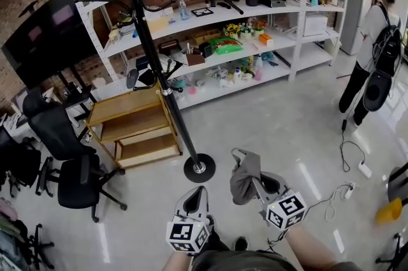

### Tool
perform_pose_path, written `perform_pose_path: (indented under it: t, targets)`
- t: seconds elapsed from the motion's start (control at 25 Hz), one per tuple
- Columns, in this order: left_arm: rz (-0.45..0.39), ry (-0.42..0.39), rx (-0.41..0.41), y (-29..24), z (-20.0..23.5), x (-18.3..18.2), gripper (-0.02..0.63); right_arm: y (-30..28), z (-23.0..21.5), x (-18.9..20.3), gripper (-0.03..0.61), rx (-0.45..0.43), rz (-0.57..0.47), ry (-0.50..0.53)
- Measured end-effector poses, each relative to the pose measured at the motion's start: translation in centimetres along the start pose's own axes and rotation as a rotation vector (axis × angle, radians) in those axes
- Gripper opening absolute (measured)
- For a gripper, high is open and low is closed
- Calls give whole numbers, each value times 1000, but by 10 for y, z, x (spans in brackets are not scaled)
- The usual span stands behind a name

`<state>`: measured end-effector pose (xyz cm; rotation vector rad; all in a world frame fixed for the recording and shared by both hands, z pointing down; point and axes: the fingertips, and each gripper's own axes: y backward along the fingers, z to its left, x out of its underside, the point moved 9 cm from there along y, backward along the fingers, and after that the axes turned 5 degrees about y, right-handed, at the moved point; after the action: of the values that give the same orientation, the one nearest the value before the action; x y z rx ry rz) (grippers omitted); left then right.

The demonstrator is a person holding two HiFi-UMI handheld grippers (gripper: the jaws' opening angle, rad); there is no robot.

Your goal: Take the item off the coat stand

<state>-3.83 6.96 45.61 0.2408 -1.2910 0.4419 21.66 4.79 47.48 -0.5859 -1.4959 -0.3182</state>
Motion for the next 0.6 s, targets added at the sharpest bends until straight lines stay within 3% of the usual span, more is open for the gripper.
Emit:
perform_pose_path:
  t: [0.6]
  targets:
    - [18,1,30,-10,16,-7,8,-14,5,-3,48,25,8,-11]
